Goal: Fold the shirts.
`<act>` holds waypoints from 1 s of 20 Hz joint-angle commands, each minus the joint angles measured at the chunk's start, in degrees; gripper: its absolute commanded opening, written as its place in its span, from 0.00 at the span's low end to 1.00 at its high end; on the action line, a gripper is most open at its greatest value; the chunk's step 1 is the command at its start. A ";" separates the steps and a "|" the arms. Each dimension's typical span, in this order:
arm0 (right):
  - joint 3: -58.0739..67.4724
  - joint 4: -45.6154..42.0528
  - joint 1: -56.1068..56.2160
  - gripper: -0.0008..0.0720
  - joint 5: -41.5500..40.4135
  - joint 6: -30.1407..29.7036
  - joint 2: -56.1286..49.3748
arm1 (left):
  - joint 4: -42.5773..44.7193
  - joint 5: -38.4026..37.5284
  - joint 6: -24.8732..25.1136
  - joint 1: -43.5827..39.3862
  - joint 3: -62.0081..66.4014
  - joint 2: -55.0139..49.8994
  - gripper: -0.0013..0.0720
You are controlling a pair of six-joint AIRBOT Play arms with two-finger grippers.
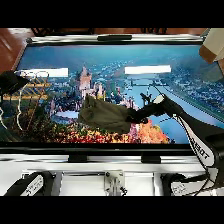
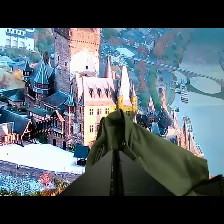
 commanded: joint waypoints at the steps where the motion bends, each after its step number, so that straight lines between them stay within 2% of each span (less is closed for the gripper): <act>1: 4.11 9.29 -0.57 0.09 -2.16 -9.53 -0.07 | -0.42 0.04 0.00 -0.02 -0.02 0.02 0.07; 3: 10.29 12.94 -2.21 0.09 -0.98 -14.73 1.33 | -0.39 0.04 0.00 -0.02 -0.02 0.02 0.07; 4: 14.21 13.11 -3.32 0.09 -0.57 -14.80 1.99 | -0.39 0.04 0.00 -0.02 -0.02 0.02 0.07; 8: 28.37 12.41 -10.01 0.09 4.98 -11.72 2.69 | -0.37 0.04 -0.02 -0.02 -0.02 0.02 0.07; 11: 33.03 8.79 -18.10 0.09 11.41 -7.89 2.89 | -0.39 -0.46 -0.17 -0.02 -0.02 0.02 0.07; 15: 33.33 -2.14 -30.42 0.09 18.73 -2.84 4.63 | -0.39 -2.97 -0.20 -0.02 -0.02 0.02 0.07; 20: 33.33 -25.31 -43.43 0.09 24.85 4.61 8.17 | -0.39 -3.58 -0.22 -0.02 -0.02 0.02 0.07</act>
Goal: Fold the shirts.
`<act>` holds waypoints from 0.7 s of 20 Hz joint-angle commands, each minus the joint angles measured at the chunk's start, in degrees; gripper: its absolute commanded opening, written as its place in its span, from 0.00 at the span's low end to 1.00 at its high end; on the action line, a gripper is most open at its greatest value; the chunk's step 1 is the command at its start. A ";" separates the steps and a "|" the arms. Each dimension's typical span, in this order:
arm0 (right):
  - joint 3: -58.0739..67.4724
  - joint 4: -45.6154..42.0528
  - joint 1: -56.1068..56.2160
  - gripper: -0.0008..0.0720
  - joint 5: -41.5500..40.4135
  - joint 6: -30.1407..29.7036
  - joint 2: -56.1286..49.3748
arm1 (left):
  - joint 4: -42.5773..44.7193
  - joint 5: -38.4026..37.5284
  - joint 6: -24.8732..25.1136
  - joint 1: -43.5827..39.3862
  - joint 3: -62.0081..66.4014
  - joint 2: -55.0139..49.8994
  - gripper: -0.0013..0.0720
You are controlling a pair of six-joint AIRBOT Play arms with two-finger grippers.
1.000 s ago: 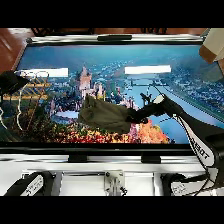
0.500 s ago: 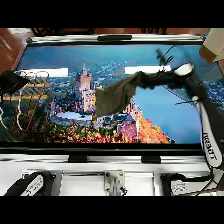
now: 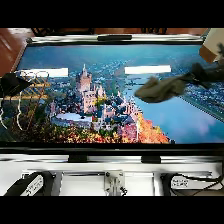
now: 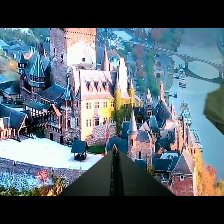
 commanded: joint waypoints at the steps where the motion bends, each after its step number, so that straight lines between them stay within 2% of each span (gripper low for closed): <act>1: 0.28 -18.60 -8.98 0.09 6.27 5.62 1.97 | 0.00 -0.63 -0.04 -0.02 -0.02 0.02 0.07; 4: -0.22 -27.28 -13.84 0.09 11.52 8.26 2.10 | 0.00 -0.63 -0.04 -0.02 -0.02 0.02 0.07; 7: -6.75 -29.75 -15.82 0.09 15.39 9.14 4.09 | 0.00 -0.61 -0.04 -0.02 -0.02 0.02 0.07; 10: -20.17 -32.83 -15.82 0.09 15.10 10.91 9.68 | 0.00 -0.63 -0.02 -0.02 -0.02 0.02 0.07; 14: -36.70 -35.32 -15.82 0.09 10.01 14.05 17.81 | 0.00 -0.61 0.00 -0.02 -0.02 0.02 0.07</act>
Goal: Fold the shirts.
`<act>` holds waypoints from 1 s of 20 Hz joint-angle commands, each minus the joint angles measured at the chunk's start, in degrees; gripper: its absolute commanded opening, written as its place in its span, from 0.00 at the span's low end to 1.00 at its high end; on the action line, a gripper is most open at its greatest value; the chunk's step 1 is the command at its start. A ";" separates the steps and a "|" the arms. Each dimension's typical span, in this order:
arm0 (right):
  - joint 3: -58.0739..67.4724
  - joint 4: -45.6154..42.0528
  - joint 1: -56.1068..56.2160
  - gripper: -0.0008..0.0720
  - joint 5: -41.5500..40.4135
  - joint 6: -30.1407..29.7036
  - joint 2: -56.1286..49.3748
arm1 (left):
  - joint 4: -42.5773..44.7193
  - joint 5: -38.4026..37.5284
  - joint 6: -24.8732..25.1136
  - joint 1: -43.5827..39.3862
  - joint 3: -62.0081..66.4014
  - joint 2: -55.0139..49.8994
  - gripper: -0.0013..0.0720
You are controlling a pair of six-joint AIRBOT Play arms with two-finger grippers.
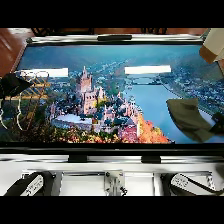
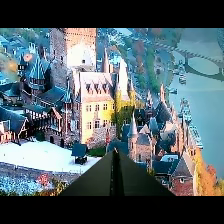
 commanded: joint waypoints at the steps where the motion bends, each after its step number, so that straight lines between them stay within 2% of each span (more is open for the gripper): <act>1: -13.81 -3.02 -0.33 0.09 -4.37 3.52 6.64 | 0.02 0.00 0.04 -0.02 -0.02 0.02 0.07; 5: -22.56 -3.82 -0.33 0.09 -8.81 5.35 10.97 | 0.02 -0.02 0.22 -0.02 -0.02 0.02 0.07; 11: -26.25 -6.21 -0.33 0.09 -10.69 7.93 13.07 | 0.07 -2.16 0.26 -0.02 -0.02 0.02 0.07; 12: -26.23 -6.86 -0.33 0.12 -10.67 7.96 13.07 | 0.04 -2.16 0.24 -0.02 -0.02 0.02 0.07; 13: -26.23 -7.34 -0.33 0.26 -10.51 7.93 13.07 | 0.07 -2.16 0.26 -0.02 -0.02 0.02 0.07; 14: -26.23 -8.09 -0.33 0.56 -9.86 7.39 13.07 | 0.07 -2.16 0.26 -0.02 -0.02 0.02 0.07; 15: -26.18 -8.96 -0.33 0.63 -8.94 6.49 13.07 | 0.07 -2.16 0.26 -0.02 -0.02 0.02 0.07; 20: -18.12 -17.05 -0.31 0.63 -1.60 3.56 13.05 | 0.07 -2.12 1.57 -0.02 -0.02 -0.20 0.07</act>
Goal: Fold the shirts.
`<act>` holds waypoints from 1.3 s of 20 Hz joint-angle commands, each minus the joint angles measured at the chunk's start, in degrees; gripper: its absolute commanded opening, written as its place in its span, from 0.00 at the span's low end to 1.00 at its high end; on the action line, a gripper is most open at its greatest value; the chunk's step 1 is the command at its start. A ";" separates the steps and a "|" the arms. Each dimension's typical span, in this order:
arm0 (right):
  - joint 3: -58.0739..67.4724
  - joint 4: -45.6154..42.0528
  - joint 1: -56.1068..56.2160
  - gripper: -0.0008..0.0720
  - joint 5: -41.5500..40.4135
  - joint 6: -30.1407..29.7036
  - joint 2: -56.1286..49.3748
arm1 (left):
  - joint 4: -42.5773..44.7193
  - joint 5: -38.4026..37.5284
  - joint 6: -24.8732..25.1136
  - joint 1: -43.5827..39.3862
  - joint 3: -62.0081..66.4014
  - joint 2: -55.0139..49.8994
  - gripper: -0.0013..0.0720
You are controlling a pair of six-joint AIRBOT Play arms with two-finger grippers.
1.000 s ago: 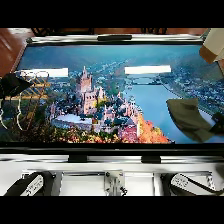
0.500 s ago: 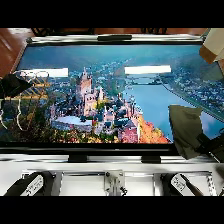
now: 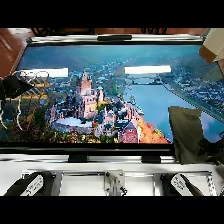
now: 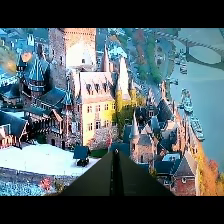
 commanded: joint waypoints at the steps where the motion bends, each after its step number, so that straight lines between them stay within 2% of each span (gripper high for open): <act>1: 8.22 -6.10 0.09 0.63 4.92 -3.69 0.07 | 0.02 -0.02 0.63 -0.02 -0.02 -0.37 0.07; 3: 18.45 -4.63 0.15 0.63 2.21 -6.27 0.07 | 0.11 0.31 1.60 -0.20 0.00 -1.29 0.07; 5: 30.01 1.01 1.99 0.62 -6.01 -7.32 0.07 | 4.42 0.79 2.69 -2.29 0.81 -3.21 0.06; 6: 34.93 3.39 5.20 0.60 -11.82 -7.37 0.07 | 10.47 0.68 1.36 -4.70 2.32 -4.96 0.06; 7: 38.36 4.96 9.20 0.53 -16.52 -7.41 -0.02 | 18.29 0.55 -1.97 -7.85 4.48 -7.04 0.06; 8: 40.89 5.70 14.99 0.53 -19.89 -7.39 -0.46 | 26.03 0.22 -4.55 -11.26 6.80 -9.20 0.06; 10: 42.64 5.70 27.63 0.53 -19.08 -6.97 -3.06 | 39.89 -2.32 -8.72 -18.62 11.54 -14.36 0.06; 11: 42.62 5.73 33.51 0.58 -16.17 -5.11 -5.14 | 43.63 -4.24 -9.05 -21.92 13.22 -16.98 0.06; 12: 42.62 5.84 38.93 0.70 -12.33 -2.73 -8.13 | 44.44 -5.29 -9.07 -24.20 13.90 -19.10 0.07; 13: 42.62 7.41 42.58 0.70 -8.59 -1.77 -11.23 | 43.82 -5.44 -9.20 -25.92 13.84 -20.85 0.31; 14: 42.62 11.45 45.03 0.70 -4.13 -1.81 -14.60 | 42.77 -5.99 -11.54 -27.30 13.77 -22.67 0.89; 15: 42.62 16.55 46.14 0.70 0.00 -2.03 -17.53 | 42.34 -7.34 -13.35 -28.22 13.70 -24.22 0.99; 17: 42.62 23.10 47.17 0.70 4.50 -2.21 -21.51 | 40.89 -8.24 -13.38 -29.16 12.81 -25.38 0.99; 20: 42.64 22.99 48.00 0.70 3.91 -1.79 -21.70 | 37.40 -7.39 -12.94 -29.22 12.57 -25.24 0.99; 26: 42.64 23.67 47.98 0.70 3.91 -1.79 -21.51 | 36.98 -7.21 -12.96 -29.31 12.55 -25.29 0.99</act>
